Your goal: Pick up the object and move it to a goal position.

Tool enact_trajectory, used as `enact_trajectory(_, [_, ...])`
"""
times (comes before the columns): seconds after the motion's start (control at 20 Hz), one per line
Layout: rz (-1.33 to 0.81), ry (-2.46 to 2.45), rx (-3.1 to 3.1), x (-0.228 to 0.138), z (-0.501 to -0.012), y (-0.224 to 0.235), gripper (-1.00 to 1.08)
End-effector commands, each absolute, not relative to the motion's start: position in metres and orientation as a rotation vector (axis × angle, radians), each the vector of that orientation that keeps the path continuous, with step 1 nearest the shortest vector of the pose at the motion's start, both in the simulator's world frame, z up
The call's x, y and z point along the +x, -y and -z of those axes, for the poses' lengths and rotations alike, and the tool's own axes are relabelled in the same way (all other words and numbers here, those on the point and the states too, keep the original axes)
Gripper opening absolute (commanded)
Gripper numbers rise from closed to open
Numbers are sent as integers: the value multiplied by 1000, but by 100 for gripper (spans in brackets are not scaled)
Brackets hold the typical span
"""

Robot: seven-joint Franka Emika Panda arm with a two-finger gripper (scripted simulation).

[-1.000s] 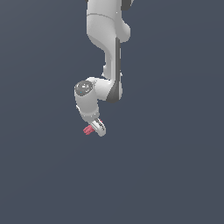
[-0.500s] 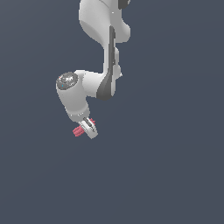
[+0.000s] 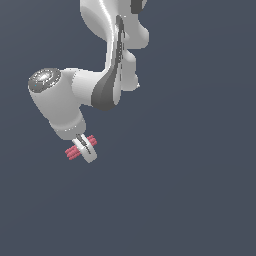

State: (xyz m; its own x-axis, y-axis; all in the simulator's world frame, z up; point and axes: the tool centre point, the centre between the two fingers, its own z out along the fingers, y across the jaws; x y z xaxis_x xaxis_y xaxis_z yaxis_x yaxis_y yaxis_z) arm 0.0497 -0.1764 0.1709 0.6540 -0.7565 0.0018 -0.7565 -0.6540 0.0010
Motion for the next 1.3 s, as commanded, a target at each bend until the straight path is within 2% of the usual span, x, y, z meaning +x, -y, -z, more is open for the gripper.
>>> enact_trajectory(0.0, [-1, 1305, 2855, 59, -184, 184, -100])
enact_trajectory(0.55, [0, 1305, 2857, 92, -226, 208, -100])
enact_trajectory(1.25, [0, 1305, 2857, 104, -240, 216, -100])
